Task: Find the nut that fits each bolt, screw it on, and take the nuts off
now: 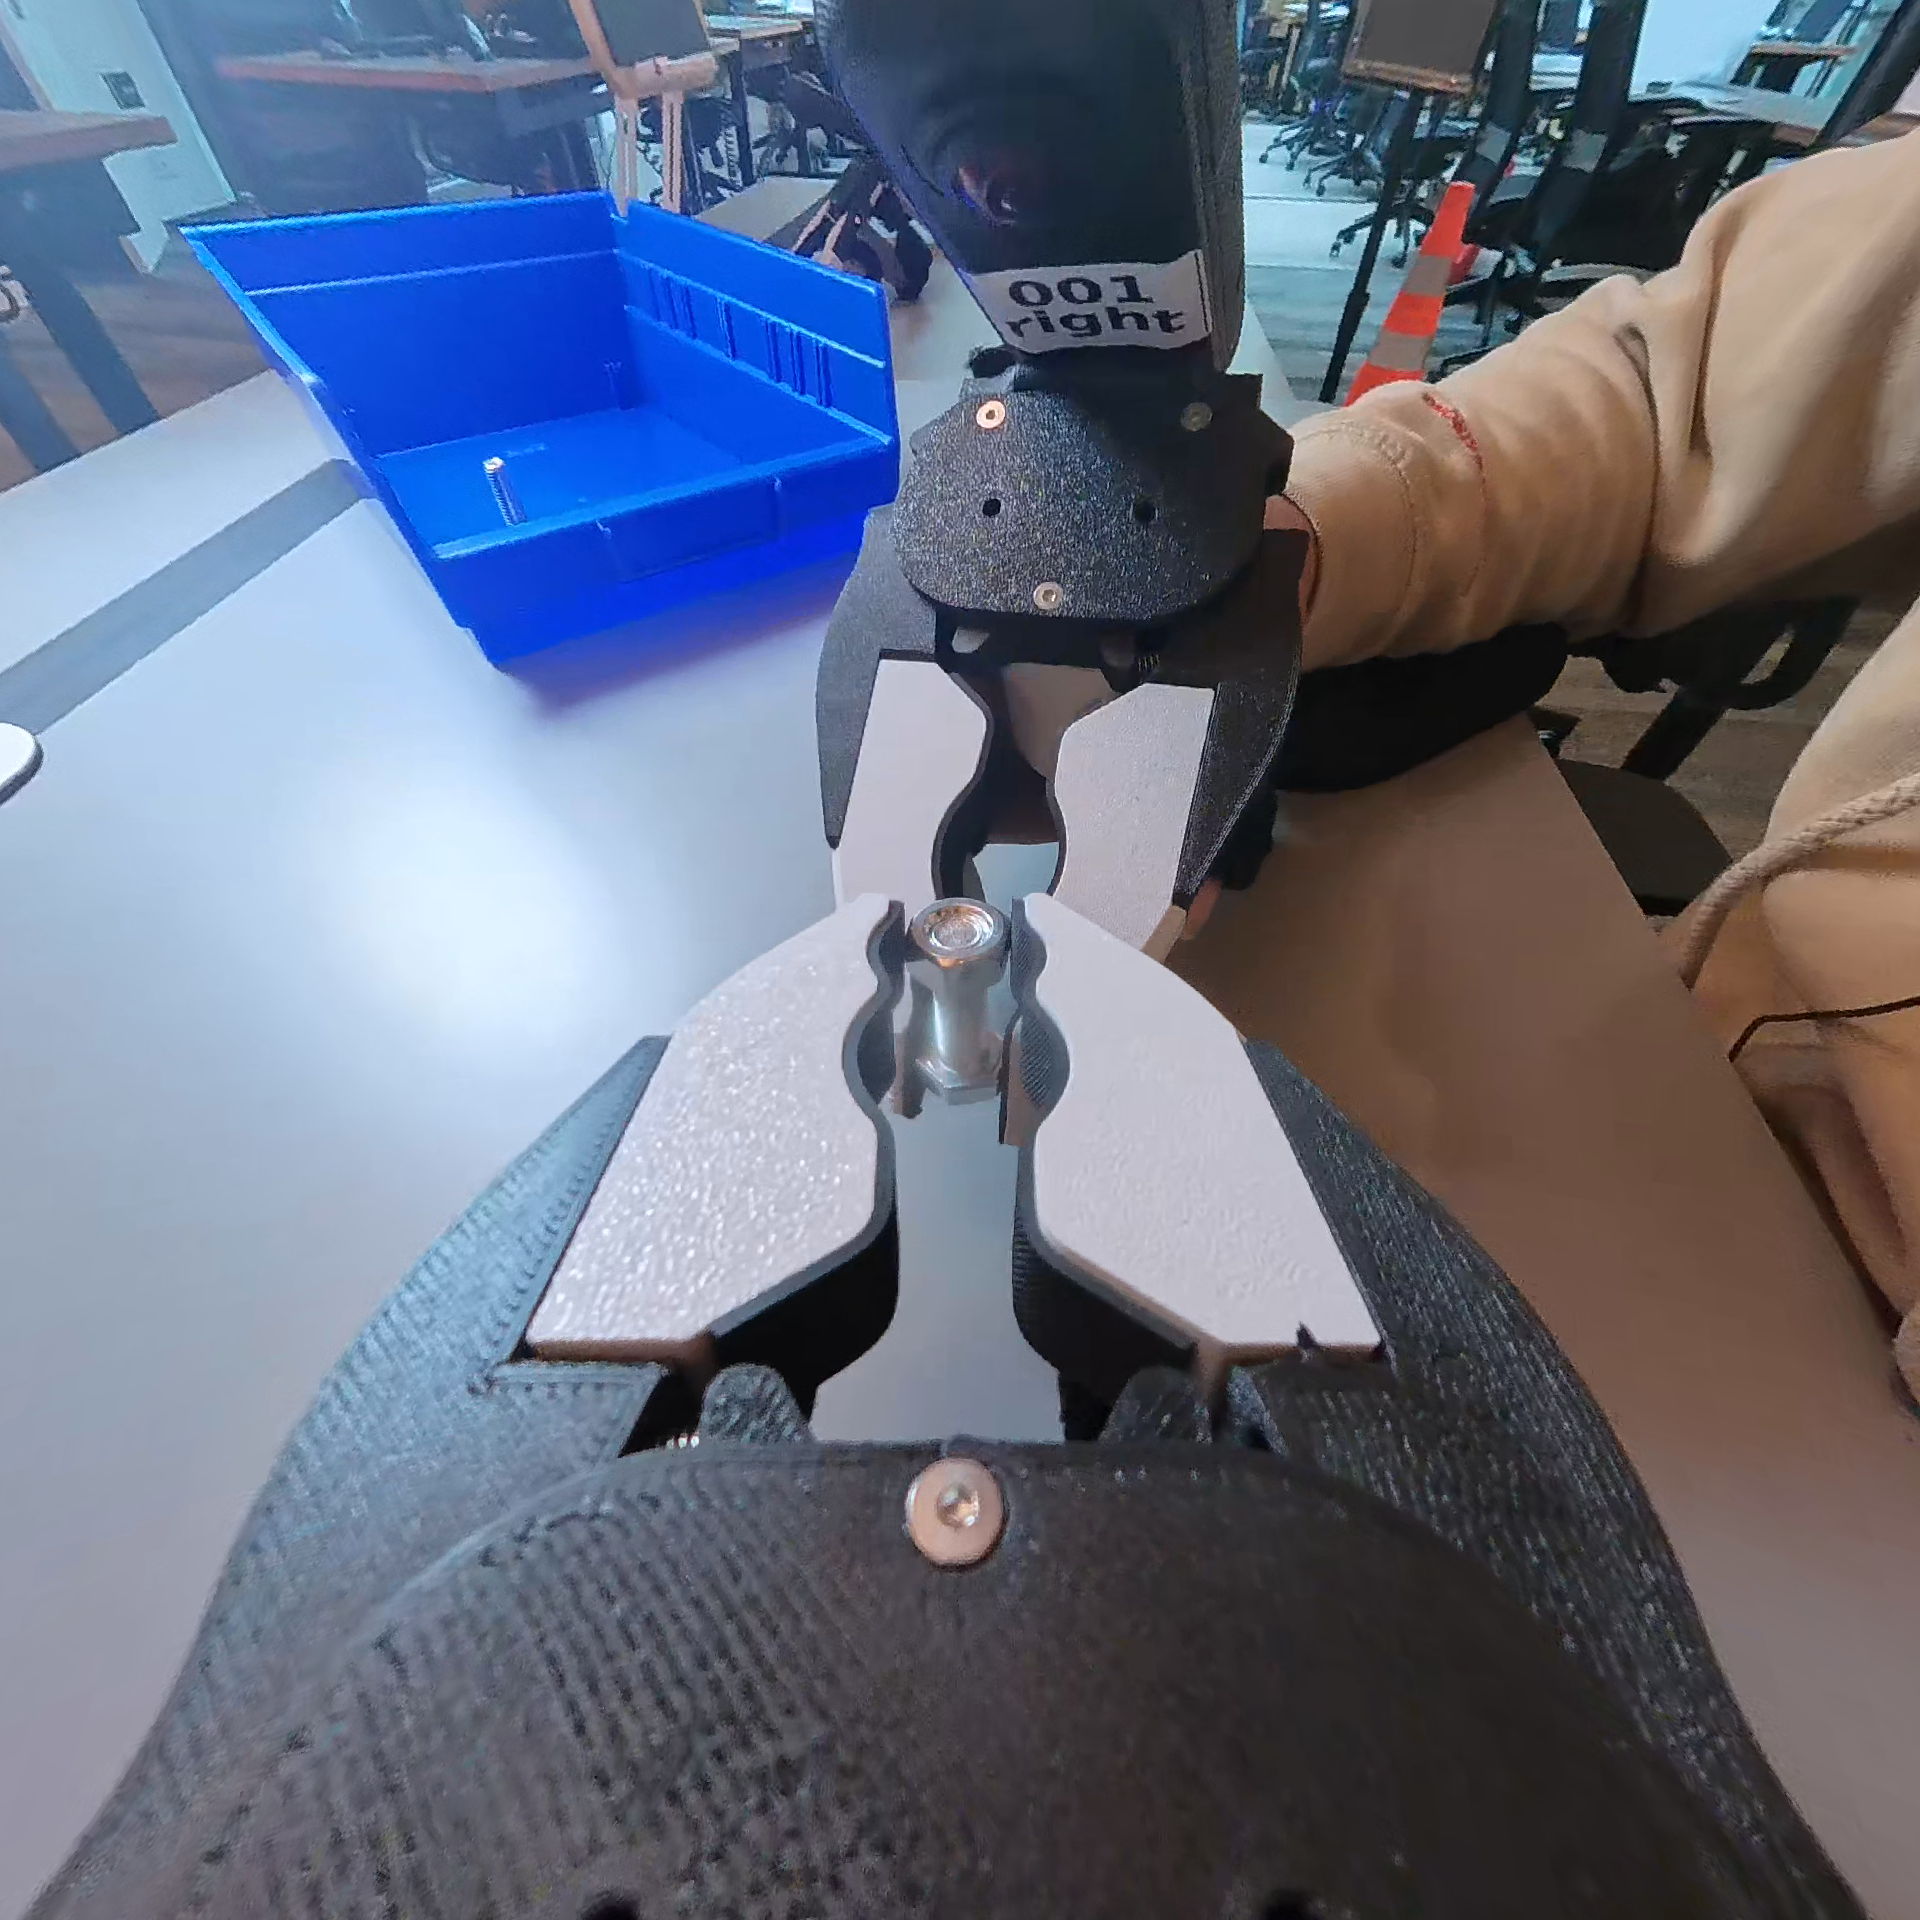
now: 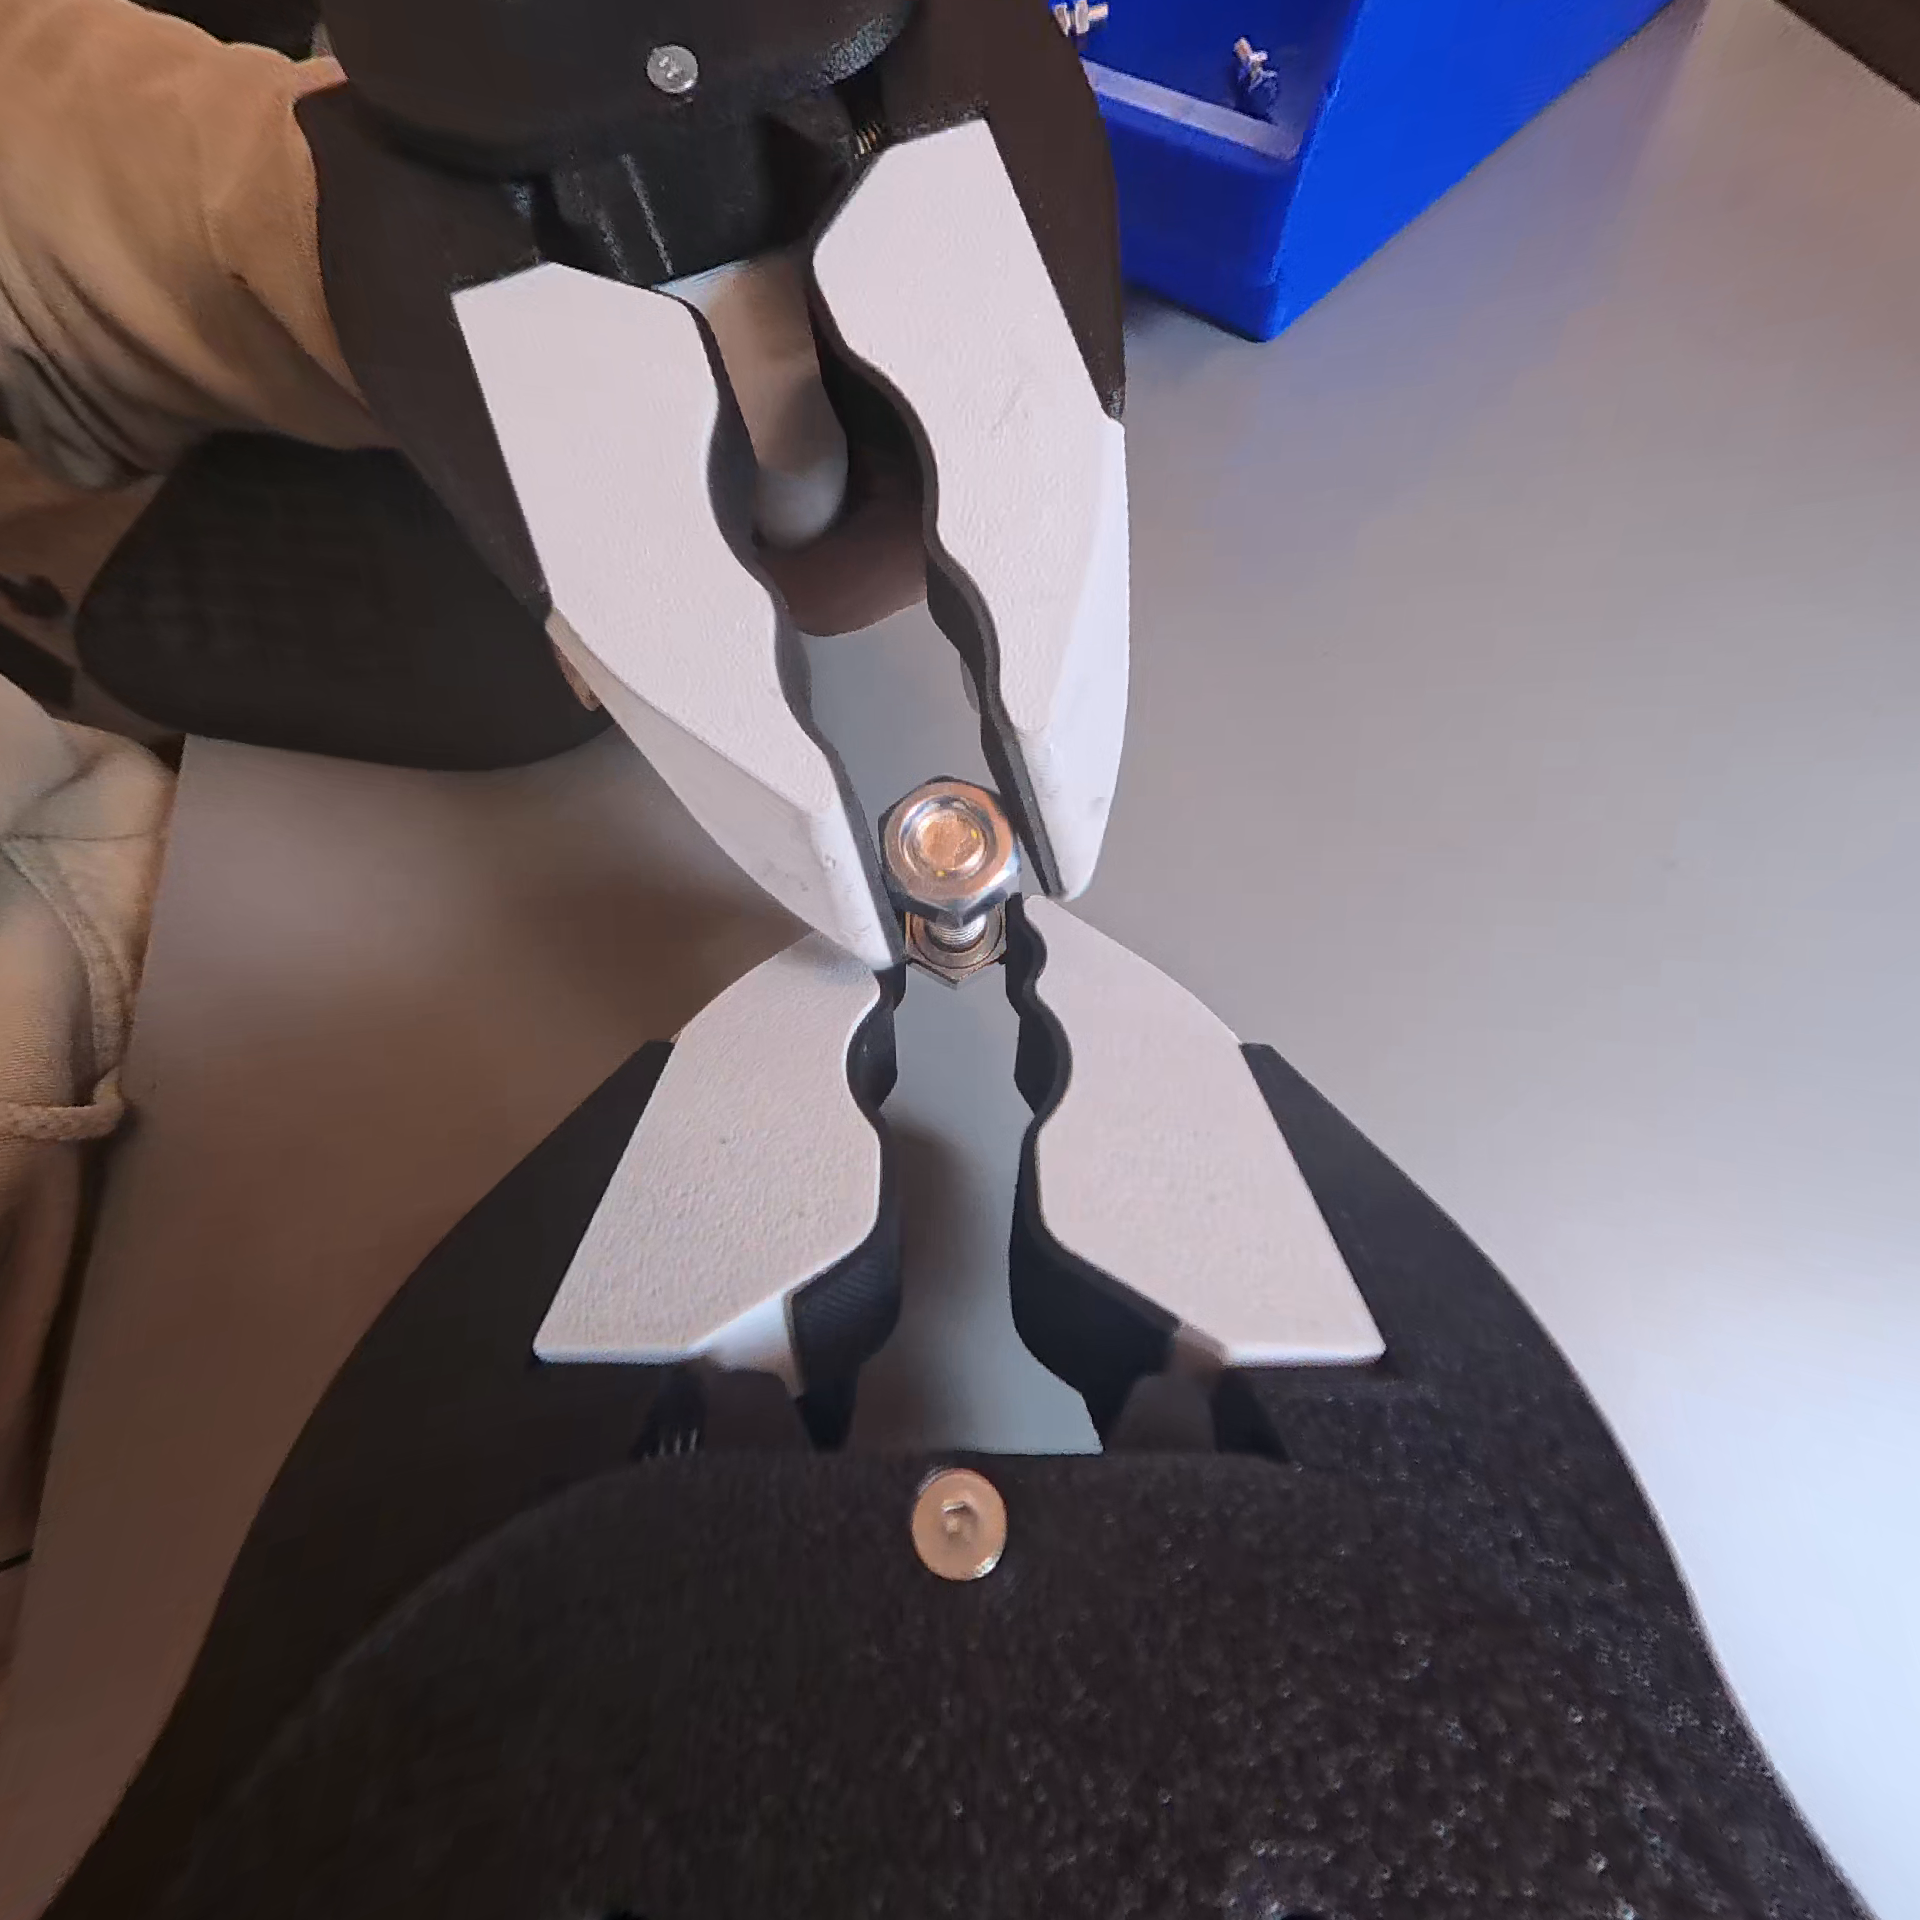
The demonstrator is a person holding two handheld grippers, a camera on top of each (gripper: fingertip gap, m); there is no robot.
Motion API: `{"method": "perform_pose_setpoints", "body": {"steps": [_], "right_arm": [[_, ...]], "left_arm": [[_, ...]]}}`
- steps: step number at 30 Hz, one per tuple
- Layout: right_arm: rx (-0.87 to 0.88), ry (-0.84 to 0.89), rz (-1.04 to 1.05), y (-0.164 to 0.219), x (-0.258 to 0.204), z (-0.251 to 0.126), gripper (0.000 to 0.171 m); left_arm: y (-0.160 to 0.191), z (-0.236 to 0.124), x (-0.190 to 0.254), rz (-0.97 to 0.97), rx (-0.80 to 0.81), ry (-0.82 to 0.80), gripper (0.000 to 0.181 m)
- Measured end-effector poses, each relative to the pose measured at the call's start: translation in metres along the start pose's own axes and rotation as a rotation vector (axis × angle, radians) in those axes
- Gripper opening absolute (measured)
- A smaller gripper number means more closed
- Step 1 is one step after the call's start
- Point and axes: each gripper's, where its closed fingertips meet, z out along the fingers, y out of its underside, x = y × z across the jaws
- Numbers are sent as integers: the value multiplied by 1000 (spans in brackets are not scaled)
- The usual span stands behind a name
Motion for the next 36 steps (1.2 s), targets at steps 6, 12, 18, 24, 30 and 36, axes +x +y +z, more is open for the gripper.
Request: {"method": "perform_pose_setpoints", "body": {"steps": [6,12,18,24,30,36], "right_arm": [[134,5,16,-18,7,-12,18],[204,71,56,-25,23,-21,18],[180,102,36,-22,26,-22,18],[154,65,-12,-22,12,-14,18],[157,135,63,-17,35,-25,18],[126,70,2,-17,13,-12,18]], "left_arm": [[-16,-10,-11,-44,73,-51,19],[-25,-15,-7,-13,129,-49,24],[-30,-18,-12,-24,164,-78,27],[-23,-10,-3,-9,123,-31,33],[-27,-16,-6,-33,147,-30,23],[-23,-12,-12,-39,139,-66,36]]}}
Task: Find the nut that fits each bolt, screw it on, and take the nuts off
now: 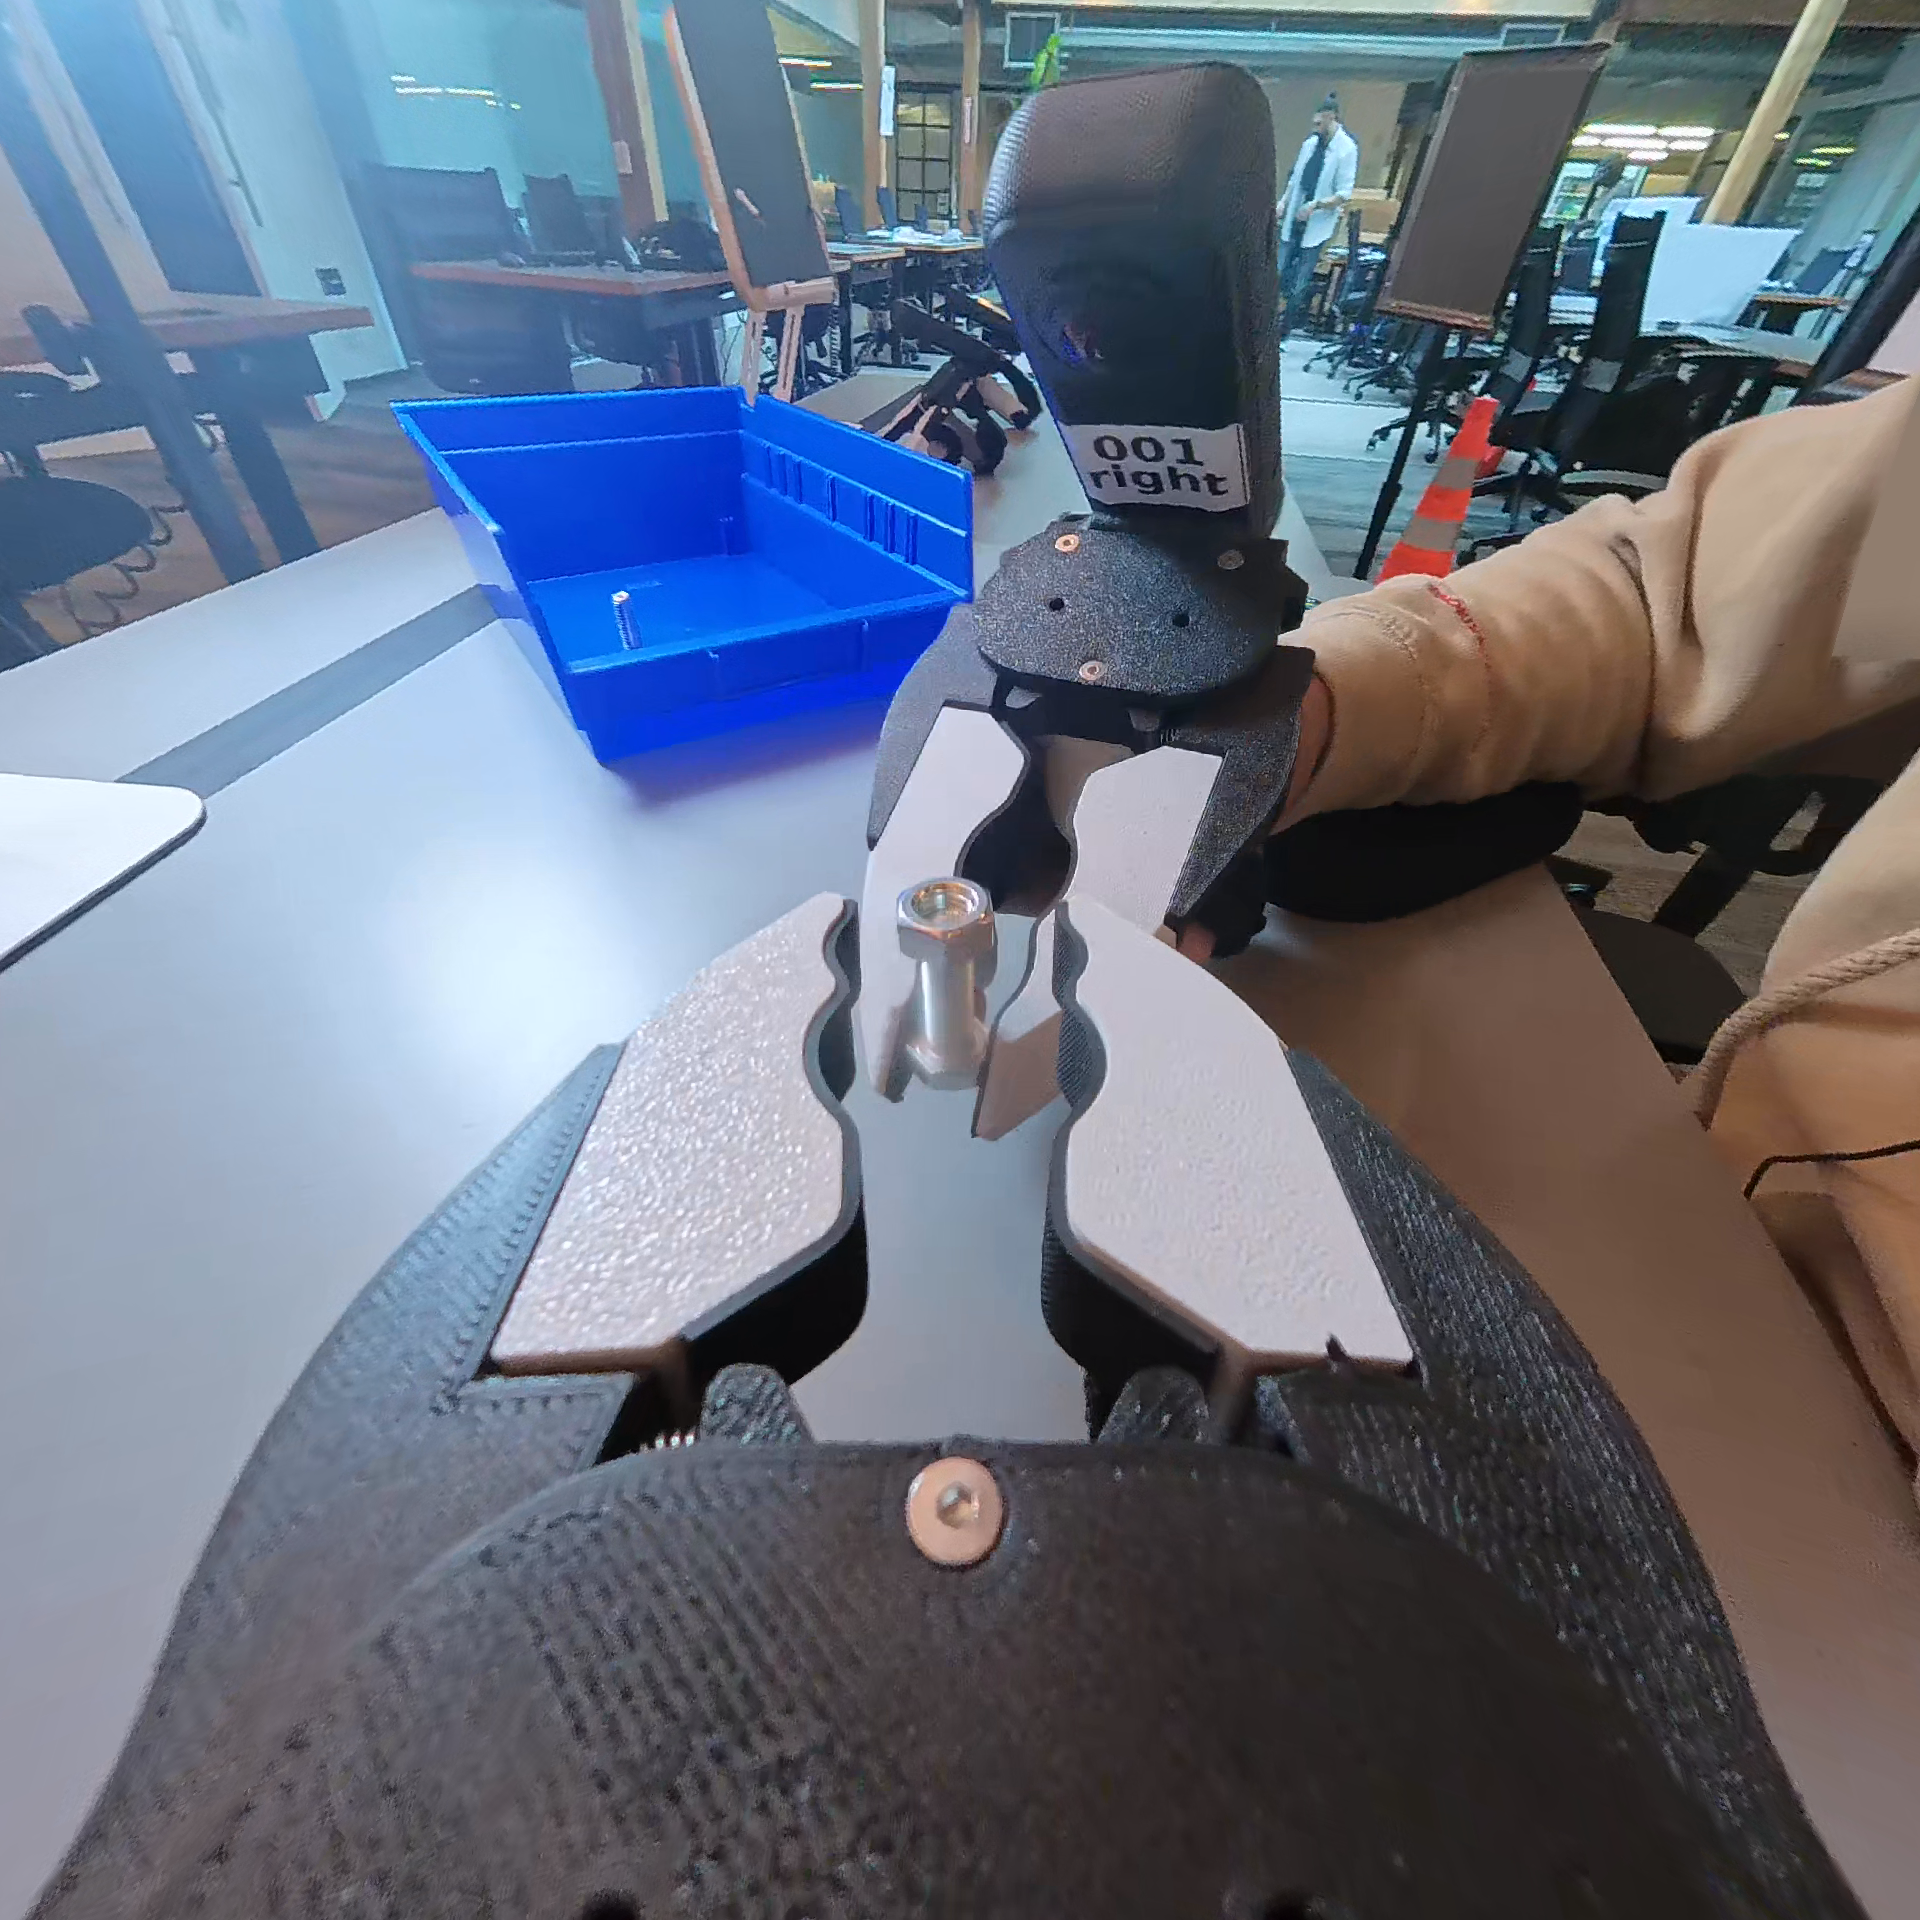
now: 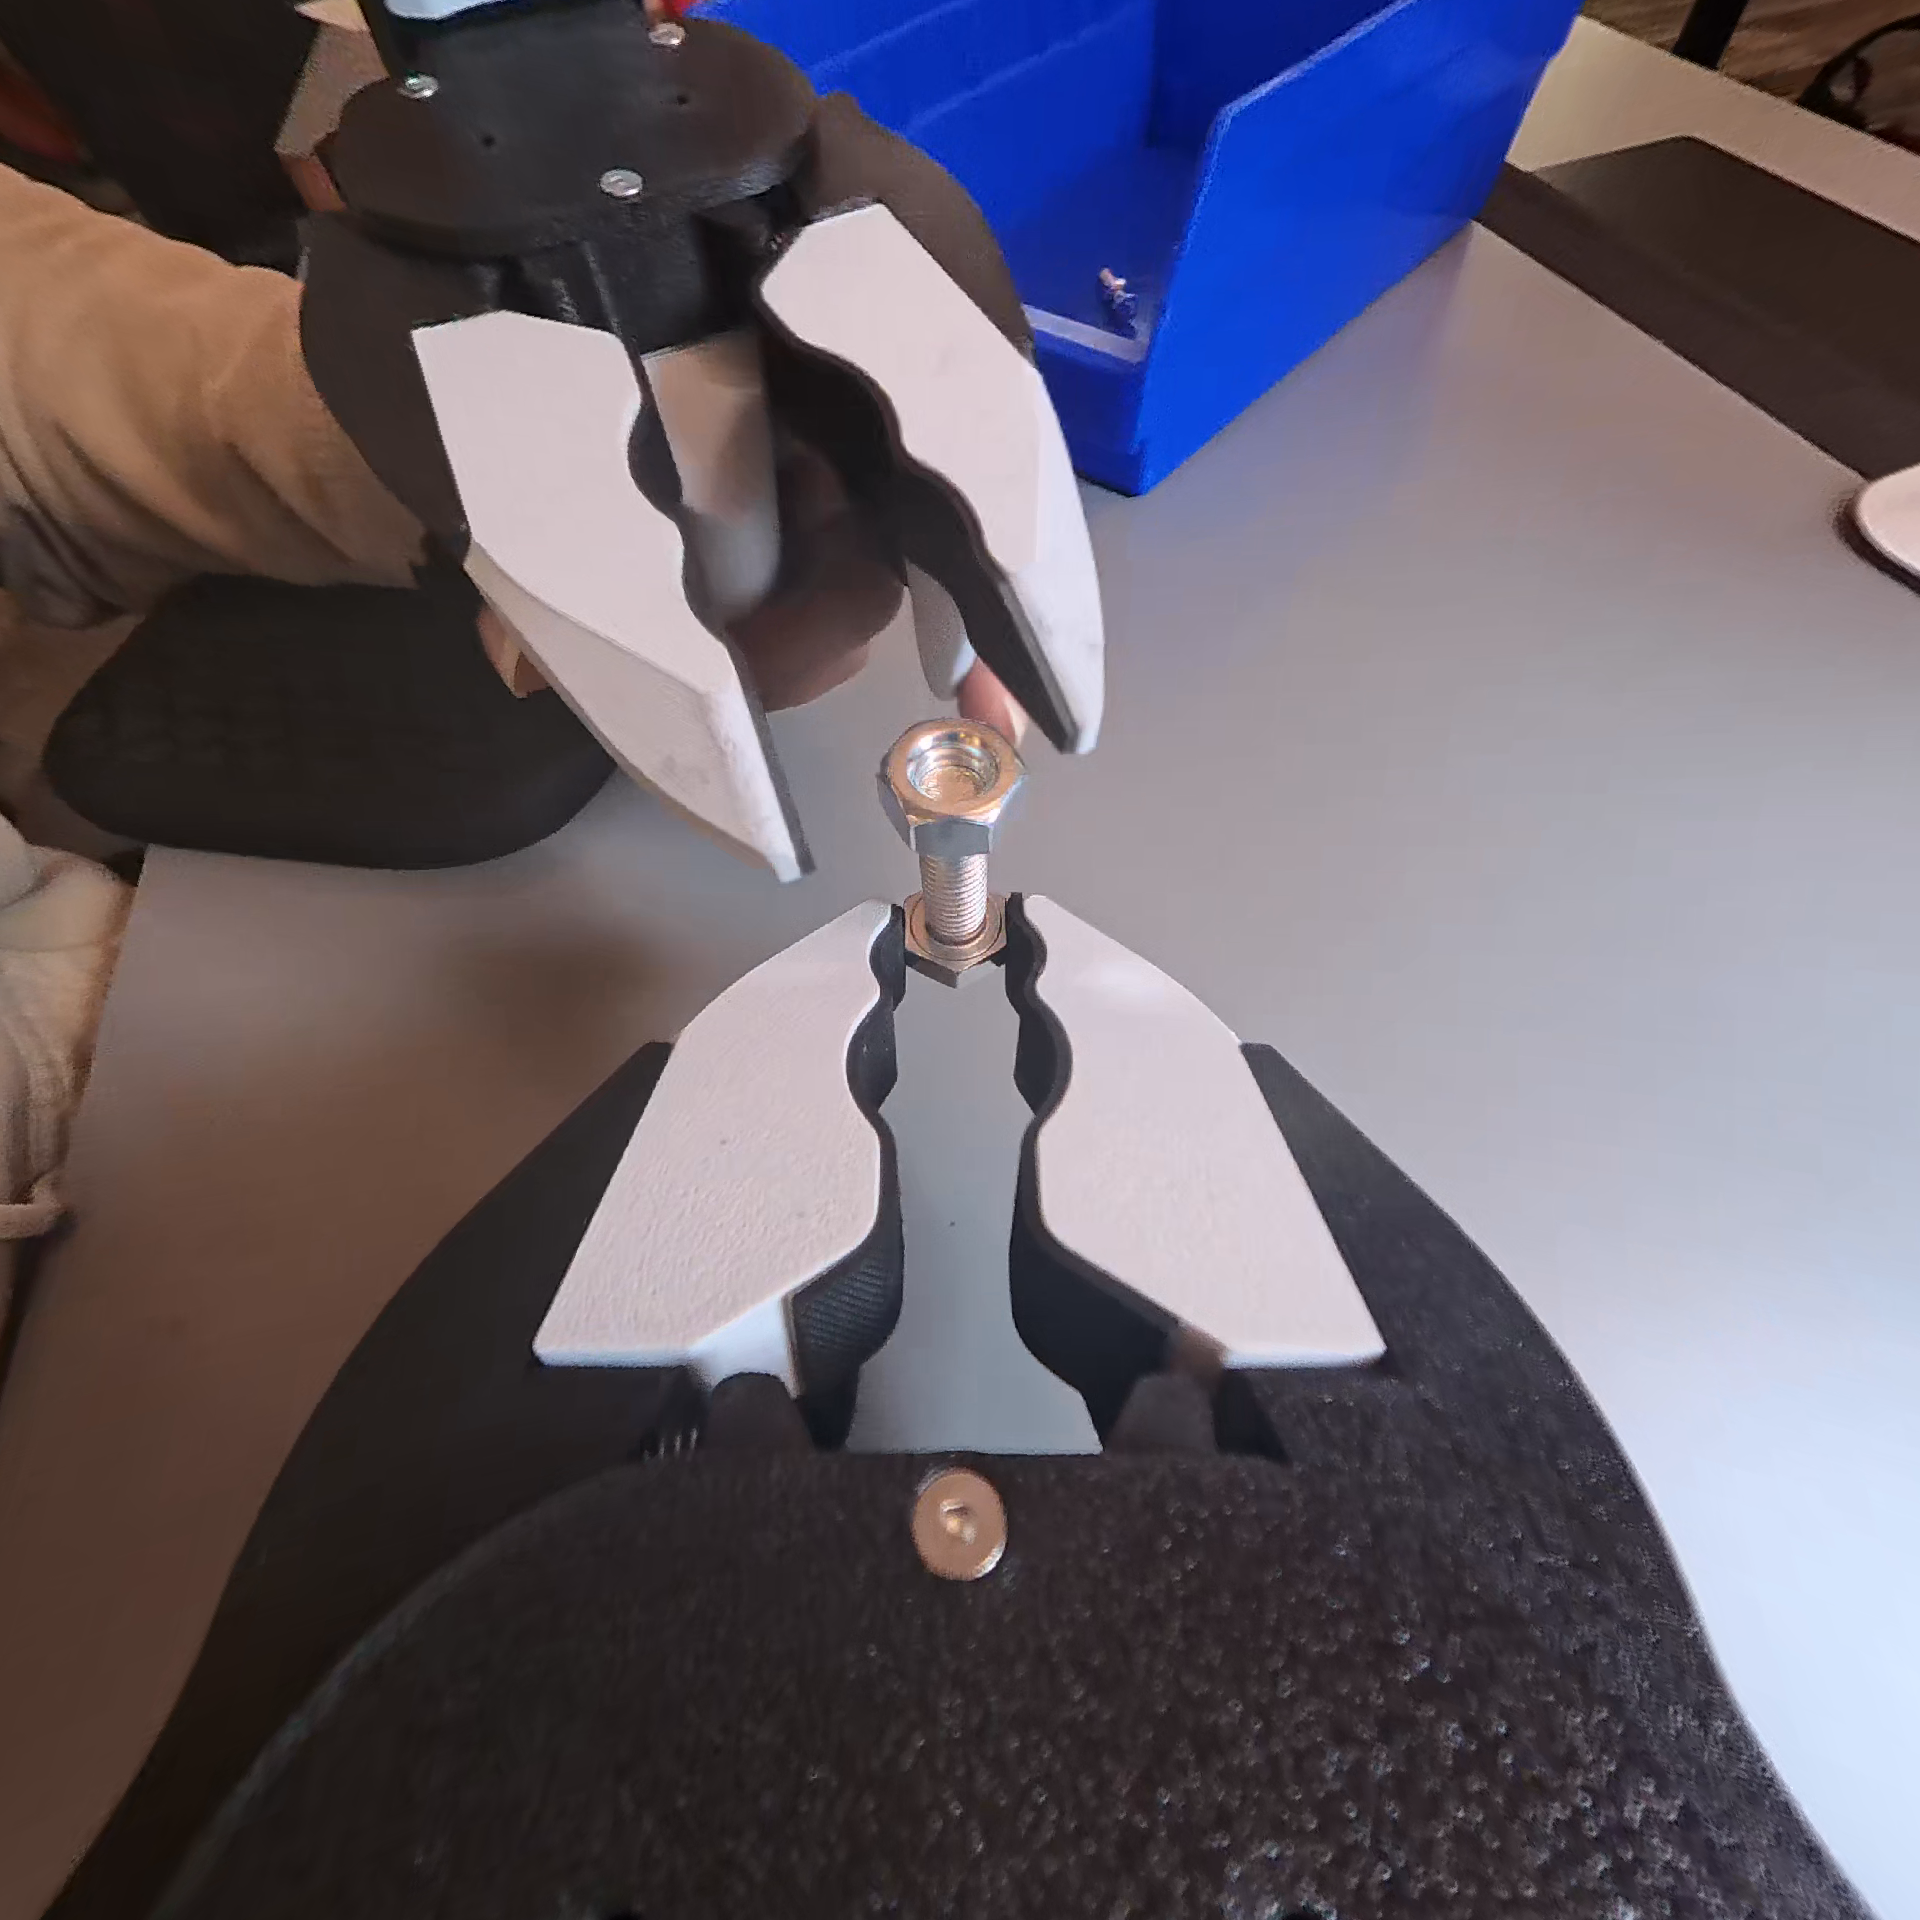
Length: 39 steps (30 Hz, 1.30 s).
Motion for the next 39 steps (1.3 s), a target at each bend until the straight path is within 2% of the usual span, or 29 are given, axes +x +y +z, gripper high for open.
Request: {"method": "perform_pose_setpoints", "body": {"steps": [3,4,5,12,15,17,19,23,26,39], "right_arm": [[1,32,20,0,9,-3,18],[0,61,34,1,17,-6,18],[-4,85,37,2,23,-8,18],[-15,28,4,2,6,-1,18],[-18,33,-4,2,6,-1,18],[-17,71,13,4,17,-5,18],[-10,86,15,2,23,-9,18],[-10,54,-12,1,11,-4,18],[-19,32,-32,2,5,1,18],[8,59,23,1,21,-8,18]], "left_arm": [[-1,-1,4,11,-12,20,32],[-2,-3,7,13,-9,40,18],[-5,-4,8,1,7,51,16],[-2,-2,-3,15,1,-25,26],[0,-1,1,23,-21,-2,27],[-4,-5,7,24,-5,42,6],[-6,-6,4,23,6,22,8],[-4,-4,-7,19,7,-45,25],[8,1,-16,-19,-63,-70,36],[7,-5,-27,-18,-28,-117,33]]}}
